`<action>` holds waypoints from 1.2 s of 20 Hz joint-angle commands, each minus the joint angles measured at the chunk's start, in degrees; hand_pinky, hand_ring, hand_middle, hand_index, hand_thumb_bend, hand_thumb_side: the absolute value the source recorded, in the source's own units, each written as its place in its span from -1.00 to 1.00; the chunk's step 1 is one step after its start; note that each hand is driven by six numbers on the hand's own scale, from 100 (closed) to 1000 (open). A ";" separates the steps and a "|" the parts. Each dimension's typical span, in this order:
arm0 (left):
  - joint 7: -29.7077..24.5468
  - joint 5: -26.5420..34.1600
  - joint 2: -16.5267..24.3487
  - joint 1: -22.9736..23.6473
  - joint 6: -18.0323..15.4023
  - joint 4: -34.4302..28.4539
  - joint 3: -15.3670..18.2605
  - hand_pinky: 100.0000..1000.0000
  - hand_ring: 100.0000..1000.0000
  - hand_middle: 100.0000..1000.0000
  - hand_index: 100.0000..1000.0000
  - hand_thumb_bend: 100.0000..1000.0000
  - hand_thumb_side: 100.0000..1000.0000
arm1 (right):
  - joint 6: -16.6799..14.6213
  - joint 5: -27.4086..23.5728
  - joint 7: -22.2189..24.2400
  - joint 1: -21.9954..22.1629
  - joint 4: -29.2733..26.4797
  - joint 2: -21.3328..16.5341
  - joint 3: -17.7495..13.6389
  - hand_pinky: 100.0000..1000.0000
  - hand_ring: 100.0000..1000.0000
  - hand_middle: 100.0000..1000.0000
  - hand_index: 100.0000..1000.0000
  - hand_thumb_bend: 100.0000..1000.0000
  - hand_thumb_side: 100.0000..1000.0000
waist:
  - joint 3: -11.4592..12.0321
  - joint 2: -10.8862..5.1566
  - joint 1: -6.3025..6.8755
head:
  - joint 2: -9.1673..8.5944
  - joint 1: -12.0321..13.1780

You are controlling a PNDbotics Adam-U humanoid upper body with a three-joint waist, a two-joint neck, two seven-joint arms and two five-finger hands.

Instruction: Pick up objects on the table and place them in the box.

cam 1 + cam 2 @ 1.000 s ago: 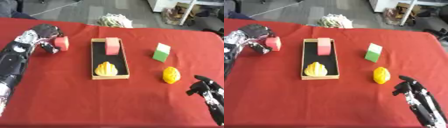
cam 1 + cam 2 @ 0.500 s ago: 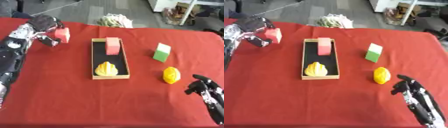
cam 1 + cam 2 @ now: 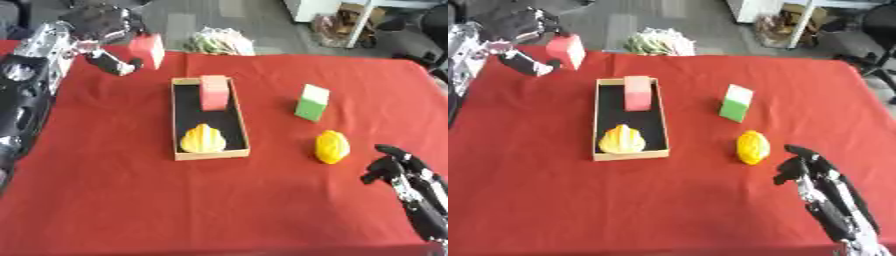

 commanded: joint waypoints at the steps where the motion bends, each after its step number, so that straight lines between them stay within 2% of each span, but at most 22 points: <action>1: -2.76 1.49 -1.29 -1.19 -0.71 -0.81 -1.02 -0.08 -0.20 -0.27 0.09 -1.00 -0.67 | -0.11 -0.17 0.24 -0.39 -0.53 -1.10 -0.11 0.10 -0.11 -0.01 0.60 -1.00 -0.07 | -0.17 -1.01 0.33 | -0.20 -0.18; 9: -6.61 -0.17 -4.66 -0.10 -0.56 1.10 -1.92 -0.08 -0.19 -0.25 0.10 -1.00 -0.64 | -0.10 -0.32 0.48 -0.35 -0.42 -0.95 0.02 0.10 -0.11 -0.01 0.60 -1.00 -0.06 | -0.49 -1.01 0.13 | -0.20 0.18; 19: -6.56 -2.63 -6.51 1.04 0.54 3.07 -1.78 -0.05 -0.17 -0.21 0.15 -1.00 -0.62 | -0.09 -0.47 0.71 -0.28 -0.33 -0.90 0.14 0.11 -0.11 -0.01 0.60 -1.00 -0.06 | -0.61 -1.13 0.01 | -0.20 0.37; 24: -5.51 -3.26 -7.34 1.41 1.40 3.38 -1.86 0.12 -0.02 -0.03 0.33 -1.00 -0.61 | -0.05 -0.55 0.85 -0.36 -0.32 -0.80 0.22 0.11 -0.11 -0.01 0.60 -1.00 -0.06 | -0.66 -1.07 -0.03 | -0.20 0.46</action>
